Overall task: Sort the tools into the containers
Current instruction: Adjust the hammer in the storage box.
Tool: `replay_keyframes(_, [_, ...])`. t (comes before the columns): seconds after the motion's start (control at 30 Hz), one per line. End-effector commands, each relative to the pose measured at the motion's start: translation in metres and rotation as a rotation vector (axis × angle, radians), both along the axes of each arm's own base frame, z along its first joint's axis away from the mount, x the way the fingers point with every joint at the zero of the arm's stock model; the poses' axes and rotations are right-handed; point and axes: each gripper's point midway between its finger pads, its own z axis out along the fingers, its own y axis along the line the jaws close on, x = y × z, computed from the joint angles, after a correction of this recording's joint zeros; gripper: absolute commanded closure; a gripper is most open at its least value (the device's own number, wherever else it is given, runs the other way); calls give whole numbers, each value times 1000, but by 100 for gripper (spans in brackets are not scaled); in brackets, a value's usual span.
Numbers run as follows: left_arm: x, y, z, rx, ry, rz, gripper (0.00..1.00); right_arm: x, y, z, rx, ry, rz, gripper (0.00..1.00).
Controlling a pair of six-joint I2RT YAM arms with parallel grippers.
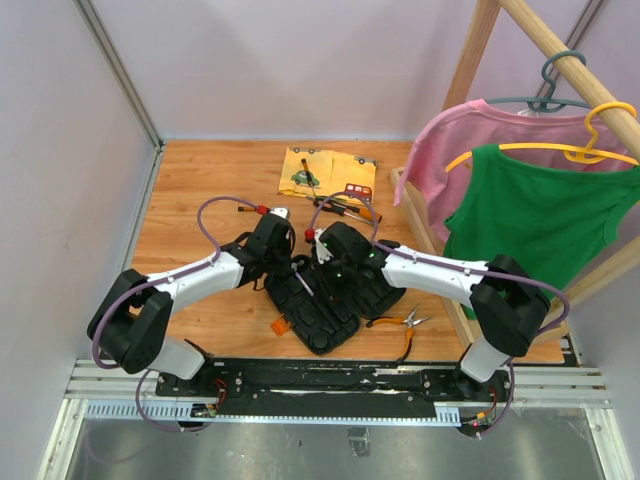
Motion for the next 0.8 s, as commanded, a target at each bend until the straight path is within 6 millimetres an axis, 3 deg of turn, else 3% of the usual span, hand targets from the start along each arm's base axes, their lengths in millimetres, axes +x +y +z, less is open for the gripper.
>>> replay_keyframes(0.0, [-6,-3,1,3,-2,-36,92,-9,1,-6,1,29,9,71])
replay_keyframes(0.53, [-11,8,-19,65,39,-18,90,-14,-6,-39,-94,93,11,72])
replay_keyframes(0.77, [-16,10,-30,81,67,-20,91,-17,-12,-50,-150,110,7,78])
